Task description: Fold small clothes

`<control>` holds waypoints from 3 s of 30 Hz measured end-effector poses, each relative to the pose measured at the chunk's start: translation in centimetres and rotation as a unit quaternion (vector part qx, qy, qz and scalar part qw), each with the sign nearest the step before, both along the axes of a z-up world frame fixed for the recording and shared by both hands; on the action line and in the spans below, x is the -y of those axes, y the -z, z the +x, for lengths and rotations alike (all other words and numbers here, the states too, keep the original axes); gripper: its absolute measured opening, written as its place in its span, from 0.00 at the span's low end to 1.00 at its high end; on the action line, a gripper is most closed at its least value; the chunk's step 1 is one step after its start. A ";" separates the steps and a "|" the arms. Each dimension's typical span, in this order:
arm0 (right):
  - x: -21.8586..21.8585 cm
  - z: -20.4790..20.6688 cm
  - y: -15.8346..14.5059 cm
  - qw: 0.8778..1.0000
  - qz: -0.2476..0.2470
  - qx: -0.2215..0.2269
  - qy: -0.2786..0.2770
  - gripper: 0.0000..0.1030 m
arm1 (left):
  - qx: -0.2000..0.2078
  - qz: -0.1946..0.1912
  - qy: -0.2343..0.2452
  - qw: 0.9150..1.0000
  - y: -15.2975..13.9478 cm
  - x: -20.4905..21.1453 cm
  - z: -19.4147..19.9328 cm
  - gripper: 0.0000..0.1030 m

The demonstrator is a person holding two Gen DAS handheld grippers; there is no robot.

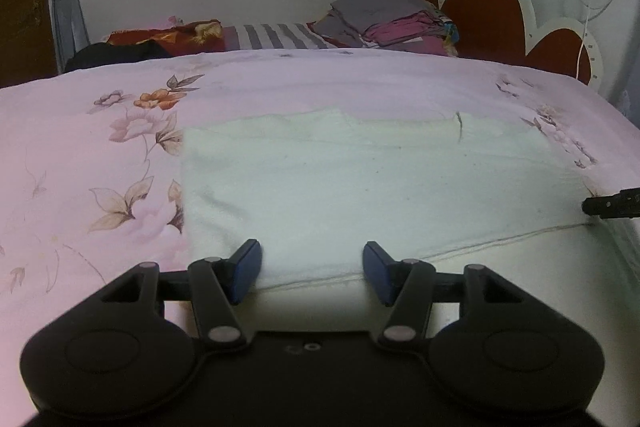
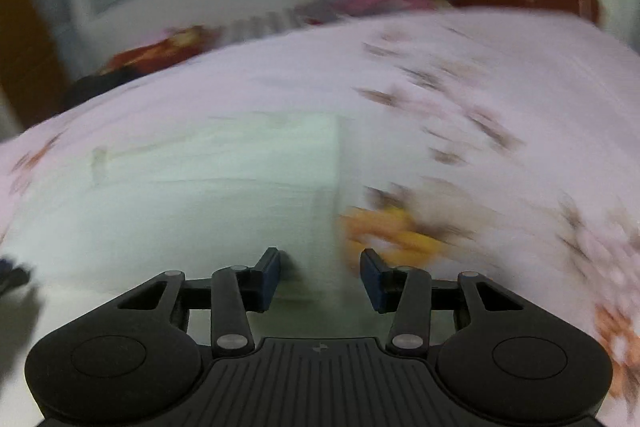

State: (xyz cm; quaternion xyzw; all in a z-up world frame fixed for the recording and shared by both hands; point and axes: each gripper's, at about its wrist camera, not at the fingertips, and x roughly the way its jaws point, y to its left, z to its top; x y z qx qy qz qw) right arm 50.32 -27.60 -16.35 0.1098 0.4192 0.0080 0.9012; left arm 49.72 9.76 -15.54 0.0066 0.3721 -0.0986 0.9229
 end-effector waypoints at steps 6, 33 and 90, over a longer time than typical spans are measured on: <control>-0.8 -1.1 -2.0 0.999 0.010 0.046 -0.011 0.40 | -0.005 0.002 -0.010 1.000 -0.1 0.9 0.1 0.54; 1.3 -5.6 -3.1 0.998 0.016 0.045 -0.040 0.40 | -0.015 0.072 -0.041 0.996 -1.2 1.9 -6.1 0.82; 8.8 -27.1 -5.8 0.941 0.327 0.055 -0.065 0.03 | -0.006 -0.341 -0.107 0.934 -3.2 -9.6 -24.4 0.03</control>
